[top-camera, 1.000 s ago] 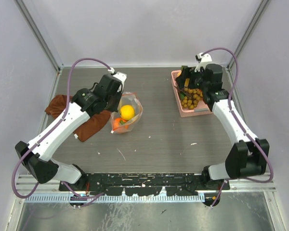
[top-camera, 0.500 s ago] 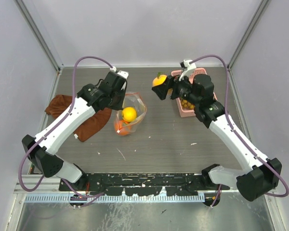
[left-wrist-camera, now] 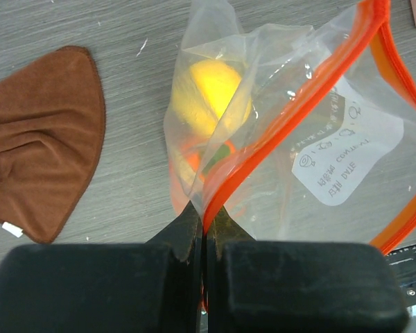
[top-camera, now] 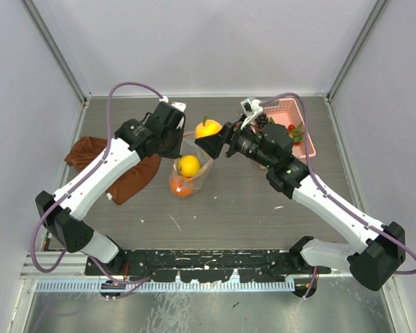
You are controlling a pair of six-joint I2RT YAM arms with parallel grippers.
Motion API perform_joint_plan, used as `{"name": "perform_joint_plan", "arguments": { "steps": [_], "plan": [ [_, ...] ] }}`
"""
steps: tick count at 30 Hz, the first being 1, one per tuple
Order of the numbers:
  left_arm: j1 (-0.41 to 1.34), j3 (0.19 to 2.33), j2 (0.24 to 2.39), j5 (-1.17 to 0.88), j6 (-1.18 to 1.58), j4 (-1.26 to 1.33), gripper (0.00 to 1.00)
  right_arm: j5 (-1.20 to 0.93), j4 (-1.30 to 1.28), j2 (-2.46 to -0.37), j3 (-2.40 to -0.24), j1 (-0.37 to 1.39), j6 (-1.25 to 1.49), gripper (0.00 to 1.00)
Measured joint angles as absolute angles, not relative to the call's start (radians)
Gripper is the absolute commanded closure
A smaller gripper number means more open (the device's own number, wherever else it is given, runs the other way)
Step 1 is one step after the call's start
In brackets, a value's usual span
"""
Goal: Place the food in the zip-top bag and seal the zipper
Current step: Place the fake fruit in the zipper food storage bag.
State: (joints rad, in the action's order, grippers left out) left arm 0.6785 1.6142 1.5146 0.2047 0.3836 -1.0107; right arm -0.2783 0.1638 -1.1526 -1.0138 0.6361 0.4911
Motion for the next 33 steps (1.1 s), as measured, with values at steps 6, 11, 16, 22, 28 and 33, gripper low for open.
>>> {"name": "perform_joint_plan", "arguments": {
  "steps": [6,11,16,22,28,33],
  "plan": [
    [0.678,1.614,1.515,0.186,0.408,-1.006,1.0,-0.283,0.278,-1.186,-0.963,0.676,0.535,0.42],
    [0.678,1.613,1.515,0.178,0.417,-1.001,1.0,-0.298,0.328,-1.232,-0.924,0.685,0.56,0.39],
    [0.678,1.612,1.515,0.174,0.43,-0.997,1.0,-0.311,0.334,-1.276,-0.909,0.687,0.567,0.35],
    [0.678,1.603,1.515,0.17,0.43,-0.991,1.0,-0.332,0.317,-1.292,-0.907,0.693,0.562,0.27],
    [0.675,1.598,1.515,0.169,0.431,-0.983,1.0,-0.346,0.299,-1.304,-0.907,0.7,0.538,0.19],
    [0.674,1.594,1.515,0.168,0.43,-0.979,1.0,-0.346,0.267,-1.319,-0.907,0.705,0.519,0.12]
  ]
}}
